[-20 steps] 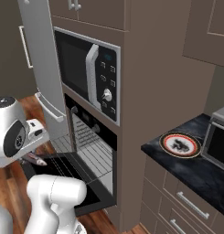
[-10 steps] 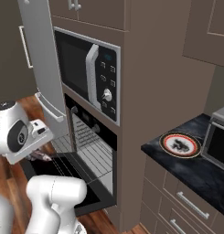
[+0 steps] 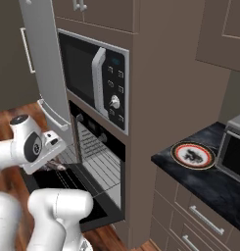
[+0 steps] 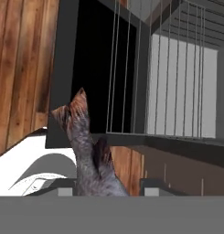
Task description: Place the fish on the rack of the oven, and slide the rack back inside. Close the oven door.
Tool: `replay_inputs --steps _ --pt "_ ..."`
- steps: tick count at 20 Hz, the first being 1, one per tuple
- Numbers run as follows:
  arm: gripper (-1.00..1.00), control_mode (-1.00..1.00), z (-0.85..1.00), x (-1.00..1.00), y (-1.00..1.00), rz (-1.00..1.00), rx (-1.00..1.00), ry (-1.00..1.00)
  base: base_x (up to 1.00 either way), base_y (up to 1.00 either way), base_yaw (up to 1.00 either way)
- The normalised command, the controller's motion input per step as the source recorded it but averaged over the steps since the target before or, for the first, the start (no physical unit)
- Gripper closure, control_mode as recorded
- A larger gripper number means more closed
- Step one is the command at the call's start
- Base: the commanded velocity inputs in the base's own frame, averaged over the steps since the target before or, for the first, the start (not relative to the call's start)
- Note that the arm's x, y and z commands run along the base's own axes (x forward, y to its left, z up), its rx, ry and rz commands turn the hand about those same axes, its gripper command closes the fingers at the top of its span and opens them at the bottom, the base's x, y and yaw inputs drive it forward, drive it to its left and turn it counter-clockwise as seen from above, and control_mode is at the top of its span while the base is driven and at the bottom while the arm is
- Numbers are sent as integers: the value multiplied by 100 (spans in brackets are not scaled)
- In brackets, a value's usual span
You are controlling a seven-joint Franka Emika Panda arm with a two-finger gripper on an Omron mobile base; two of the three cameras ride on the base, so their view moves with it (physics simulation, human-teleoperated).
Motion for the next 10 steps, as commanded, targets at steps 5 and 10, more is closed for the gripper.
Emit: replay_inputs --steps 5,10 --pt "100 -100 -45 57 12 -3 -4 0 0 0 0" --pt "100 -100 -42 66 24 -1 -2 0 0 0 0"
